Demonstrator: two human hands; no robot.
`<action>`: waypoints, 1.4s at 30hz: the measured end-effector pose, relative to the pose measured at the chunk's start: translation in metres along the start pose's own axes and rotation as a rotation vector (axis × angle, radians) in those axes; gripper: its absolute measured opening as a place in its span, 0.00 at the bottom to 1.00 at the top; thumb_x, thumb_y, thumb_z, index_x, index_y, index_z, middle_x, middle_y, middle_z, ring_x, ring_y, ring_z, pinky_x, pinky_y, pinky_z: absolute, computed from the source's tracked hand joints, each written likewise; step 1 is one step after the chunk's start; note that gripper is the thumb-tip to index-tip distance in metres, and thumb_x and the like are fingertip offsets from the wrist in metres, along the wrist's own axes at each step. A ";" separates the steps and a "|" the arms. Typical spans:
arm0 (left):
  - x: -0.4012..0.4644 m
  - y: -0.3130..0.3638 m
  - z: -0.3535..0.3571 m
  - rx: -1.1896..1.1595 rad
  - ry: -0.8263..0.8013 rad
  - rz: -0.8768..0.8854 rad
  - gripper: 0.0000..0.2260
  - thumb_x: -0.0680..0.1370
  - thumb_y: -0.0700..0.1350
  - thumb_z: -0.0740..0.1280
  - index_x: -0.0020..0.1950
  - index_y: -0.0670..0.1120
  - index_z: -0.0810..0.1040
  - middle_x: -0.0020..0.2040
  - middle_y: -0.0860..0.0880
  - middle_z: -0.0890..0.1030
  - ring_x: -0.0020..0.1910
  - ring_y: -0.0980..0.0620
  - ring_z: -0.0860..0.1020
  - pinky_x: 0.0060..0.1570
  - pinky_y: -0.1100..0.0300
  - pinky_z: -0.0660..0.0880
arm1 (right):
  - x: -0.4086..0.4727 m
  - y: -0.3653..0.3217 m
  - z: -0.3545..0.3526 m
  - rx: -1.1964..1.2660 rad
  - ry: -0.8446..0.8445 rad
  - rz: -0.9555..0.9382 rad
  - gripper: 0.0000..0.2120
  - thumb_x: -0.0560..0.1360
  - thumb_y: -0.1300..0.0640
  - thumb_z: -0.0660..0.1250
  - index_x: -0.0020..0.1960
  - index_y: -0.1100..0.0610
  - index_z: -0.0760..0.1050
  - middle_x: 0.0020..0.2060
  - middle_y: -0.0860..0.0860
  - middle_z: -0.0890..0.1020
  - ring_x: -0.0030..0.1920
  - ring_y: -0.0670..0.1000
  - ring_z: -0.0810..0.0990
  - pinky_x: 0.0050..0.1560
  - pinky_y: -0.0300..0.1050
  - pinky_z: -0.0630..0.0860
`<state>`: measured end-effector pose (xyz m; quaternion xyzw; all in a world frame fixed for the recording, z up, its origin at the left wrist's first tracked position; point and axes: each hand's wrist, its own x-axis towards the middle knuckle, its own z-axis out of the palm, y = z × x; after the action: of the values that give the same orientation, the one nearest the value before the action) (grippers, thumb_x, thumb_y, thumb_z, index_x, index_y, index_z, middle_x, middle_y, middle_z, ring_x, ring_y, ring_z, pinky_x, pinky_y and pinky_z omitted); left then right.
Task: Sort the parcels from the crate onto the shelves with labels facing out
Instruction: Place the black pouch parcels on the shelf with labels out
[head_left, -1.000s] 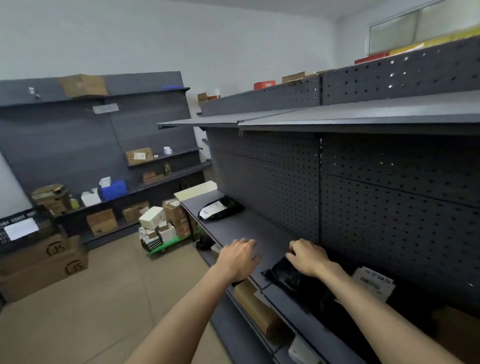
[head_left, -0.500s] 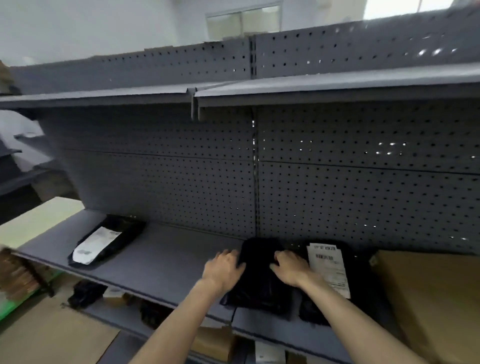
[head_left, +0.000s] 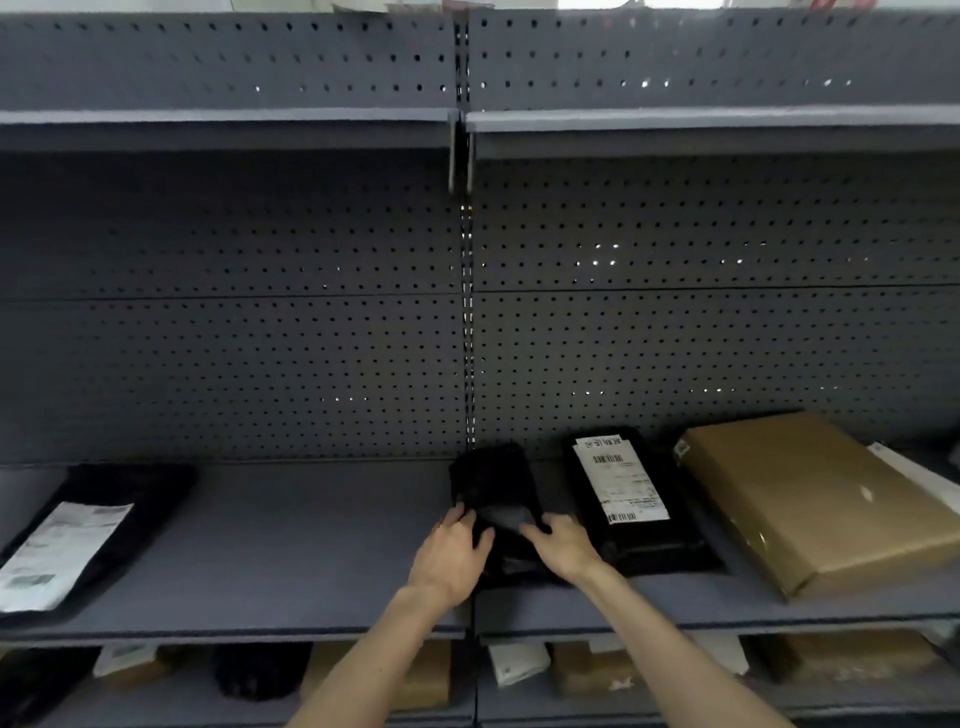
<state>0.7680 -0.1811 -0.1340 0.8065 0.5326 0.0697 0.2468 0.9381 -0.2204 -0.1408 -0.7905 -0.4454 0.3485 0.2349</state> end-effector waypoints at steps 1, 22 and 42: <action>-0.002 0.002 0.002 -0.037 -0.007 -0.014 0.28 0.85 0.57 0.54 0.80 0.43 0.60 0.82 0.45 0.55 0.78 0.45 0.61 0.74 0.56 0.60 | -0.002 -0.001 0.001 0.029 0.017 -0.003 0.30 0.79 0.44 0.63 0.73 0.62 0.67 0.70 0.59 0.72 0.72 0.58 0.68 0.70 0.46 0.64; -0.003 -0.008 -0.030 -0.564 0.067 -0.071 0.34 0.80 0.68 0.56 0.77 0.47 0.67 0.76 0.44 0.67 0.73 0.46 0.68 0.70 0.57 0.65 | -0.032 -0.053 0.021 0.190 0.214 -0.374 0.16 0.82 0.50 0.60 0.61 0.55 0.81 0.59 0.46 0.75 0.61 0.48 0.74 0.64 0.44 0.71; 0.006 -0.073 -0.058 -0.599 0.143 -0.205 0.33 0.76 0.71 0.60 0.70 0.49 0.76 0.67 0.49 0.74 0.66 0.46 0.75 0.66 0.51 0.72 | -0.013 -0.025 0.037 0.265 0.117 -0.131 0.12 0.81 0.58 0.63 0.61 0.59 0.78 0.55 0.52 0.81 0.56 0.48 0.77 0.55 0.37 0.69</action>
<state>0.6891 -0.1345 -0.1191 0.6331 0.5831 0.2546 0.4408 0.8919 -0.2171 -0.1433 -0.7408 -0.4318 0.3413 0.3850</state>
